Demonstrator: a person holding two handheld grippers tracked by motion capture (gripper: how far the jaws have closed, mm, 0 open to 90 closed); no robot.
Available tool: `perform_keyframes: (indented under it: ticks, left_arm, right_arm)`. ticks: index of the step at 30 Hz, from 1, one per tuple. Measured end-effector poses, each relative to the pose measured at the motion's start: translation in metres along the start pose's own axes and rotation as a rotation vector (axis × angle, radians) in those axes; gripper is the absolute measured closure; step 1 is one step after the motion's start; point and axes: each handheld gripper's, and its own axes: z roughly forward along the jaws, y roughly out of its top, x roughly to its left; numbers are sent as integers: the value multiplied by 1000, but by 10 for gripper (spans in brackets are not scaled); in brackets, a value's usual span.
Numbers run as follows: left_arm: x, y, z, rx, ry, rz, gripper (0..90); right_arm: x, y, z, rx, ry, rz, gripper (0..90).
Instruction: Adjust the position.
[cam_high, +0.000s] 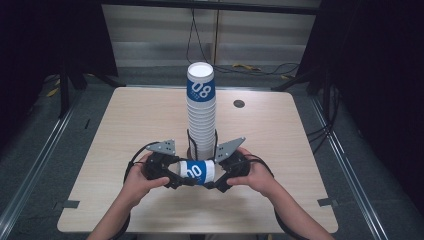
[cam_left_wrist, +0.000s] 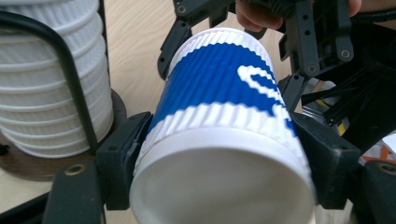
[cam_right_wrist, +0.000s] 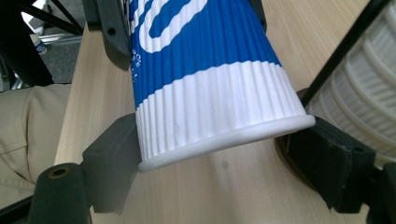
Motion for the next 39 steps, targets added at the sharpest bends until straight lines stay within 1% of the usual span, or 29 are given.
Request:
perform_keyframes:
  ticks: [2, 3, 4, 6, 8, 9, 12, 13, 14, 18, 19, 20, 22, 24, 27, 29, 33, 35, 36, 39]
  left_arm:
    - [2, 0, -2, 9, 28, -16, 165]
    - [3, 0, -4, 8, 30, -17, 146]
    - [3, -1, -4, 0, 28, -14, 164]
    - [3, -1, -5, 1, 31, -6, 158]
    - [4, -2, -5, -11, 31, -7, 158]
    - [4, -1, -5, -6, 32, -3, 158]
    - [2, -1, -4, 22, 41, 24, 158]
    - [1, -1, -4, 25, 44, 30, 158]
    - [1, -1, -4, 34, 48, 36, 158]
    - [-1, -1, -2, 61, 60, 47, 158]
    - [0, -1, -1, 68, 65, 54, 158]
    - [-1, -1, -1, 78, 69, 56, 158]
    - [-1, -2, 0, 83, 73, 61, 158]
    - [-1, -2, 0, 88, 73, 61, 158]
    - [-1, -2, 0, 99, 80, 65, 158]
    - [0, -3, 1, 94, 75, 58, 158]
    - [0, -4, 1, 105, 81, 61, 158]
    - [0, -4, 1, 117, 87, 62, 159]
    - [0, -5, 1, 116, 88, 62, 159]
    - [1, -5, 2, 122, 88, 60, 159]
  right_arm:
    - [-1, -2, -2, 8, -4, 4, 188]
    - [-2, -3, -3, 5, -2, 10, 188]
    - [-2, -3, -5, 8, -11, 17, 188]
    - [-3, -4, -7, 12, -11, 20, 188]
    - [-3, -5, -7, 19, -15, 22, 188]
    - [-4, -4, -7, 34, -18, 18, 188]
    - [-4, -4, -8, 43, -26, 18, 188]
    - [-4, -4, -8, 48, -27, 17, 188]
    - [-4, -4, -8, 58, -34, 12, 187]
    - [-5, -3, -9, 93, -35, 0, 187]
    - [-4, -2, -10, 107, -37, 4, 186]
    - [-5, -1, -10, 112, -40, -8, 186]
    - [-4, 1, -11, 120, -41, -5, 186]
    - [-5, 2, -12, 131, -47, -17, 185]
    - [-6, 3, -13, 155, -47, -20, 185]
    - [-5, 3, -13, 166, -45, -18, 185]
    - [-6, 4, -13, 191, -47, -29, 185]
    - [-7, 5, -14, 195, -42, -26, 185]
    - [-7, 6, -14, 199, -41, -28, 185]
    - [-8, 8, -16, 230, -42, -35, 185]
